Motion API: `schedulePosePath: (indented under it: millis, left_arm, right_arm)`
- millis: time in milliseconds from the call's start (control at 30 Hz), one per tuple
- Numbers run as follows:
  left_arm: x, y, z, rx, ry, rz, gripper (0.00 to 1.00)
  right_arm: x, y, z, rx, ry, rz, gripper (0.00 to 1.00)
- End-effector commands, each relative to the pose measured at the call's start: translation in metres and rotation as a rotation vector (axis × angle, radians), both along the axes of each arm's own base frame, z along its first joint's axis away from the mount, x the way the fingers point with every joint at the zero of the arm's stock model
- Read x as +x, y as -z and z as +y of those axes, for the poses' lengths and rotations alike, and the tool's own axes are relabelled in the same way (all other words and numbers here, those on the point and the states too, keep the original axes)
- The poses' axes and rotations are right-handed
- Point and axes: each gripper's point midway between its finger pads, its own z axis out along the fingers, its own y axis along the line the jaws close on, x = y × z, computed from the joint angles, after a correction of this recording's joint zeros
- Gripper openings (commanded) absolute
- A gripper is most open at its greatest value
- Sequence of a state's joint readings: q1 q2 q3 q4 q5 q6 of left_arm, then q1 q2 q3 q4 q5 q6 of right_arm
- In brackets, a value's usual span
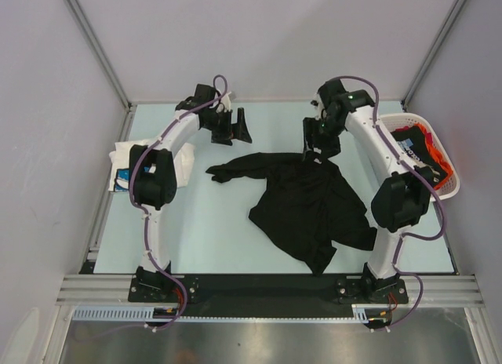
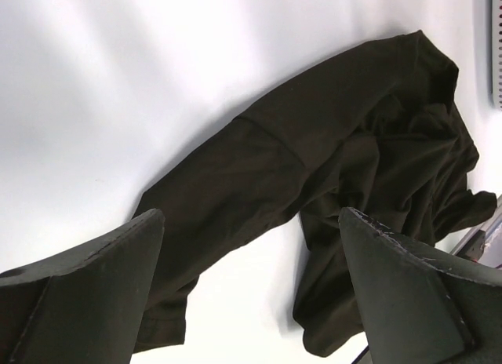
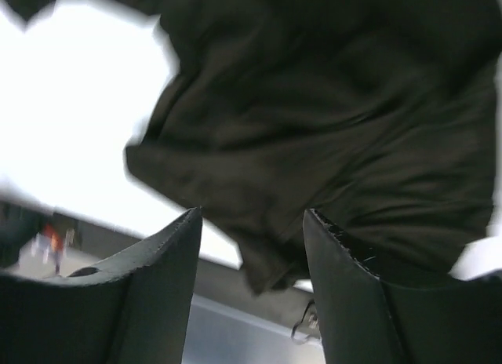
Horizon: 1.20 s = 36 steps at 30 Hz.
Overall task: Fold and stack the t-shirts
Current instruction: Move the tshirt to the center of the board
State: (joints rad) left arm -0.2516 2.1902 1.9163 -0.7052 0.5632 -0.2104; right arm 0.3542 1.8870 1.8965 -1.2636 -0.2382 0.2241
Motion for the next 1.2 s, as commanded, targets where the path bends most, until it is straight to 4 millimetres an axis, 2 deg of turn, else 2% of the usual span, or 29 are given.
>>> schedulePosePath:
  millis: [0,67,267,533,700,733,767,833,1033,1167]
  left_arm:
    - [-0.009,-0.011,-0.006,-0.035,0.026,-0.013,0.99]
    - [-0.012,-0.011,-0.004,-0.024,0.032,-0.017,1.0]
    - [-0.019,-0.011,0.005,0.02,0.038,-0.02,1.0]
    - [-0.018,-0.012,0.014,0.048,0.021,-0.024,1.0]
    - [-0.018,-0.011,0.02,0.056,0.009,-0.016,1.0]
    - [-0.017,-0.012,0.021,0.061,0.007,-0.017,1.0]
    - [-0.016,-0.011,0.024,0.067,0.003,-0.019,1.0]
    - [-0.016,-0.012,0.027,0.077,-0.003,-0.019,1.0]
    - [-0.018,-0.004,0.03,0.082,-0.008,0.005,1.0]
    - [-0.02,-0.001,0.032,0.087,-0.008,0.016,1.0]
  right_arm:
    - [0.046,0.011,-0.022,-0.077,0.079,-0.105,0.61]
    - [0.059,0.031,-0.019,-0.087,0.065,-0.099,0.61]
    - [0.092,0.063,0.005,-0.015,0.062,-0.068,0.62]
    - [0.117,0.077,-0.004,-0.08,0.068,-0.115,0.63]
    - [0.133,0.085,-0.002,-0.057,0.077,-0.134,0.62]
    - [0.137,0.091,0.0,-0.058,0.076,-0.124,0.62]
    - [0.135,0.094,-0.001,-0.067,0.07,-0.108,0.62]
    - [0.138,0.096,-0.003,-0.096,0.056,-0.111,0.61]
    - [0.142,0.094,-0.037,-0.255,0.035,-0.172,0.63]
    - [0.135,0.097,-0.063,-0.305,0.071,-0.149,0.63]
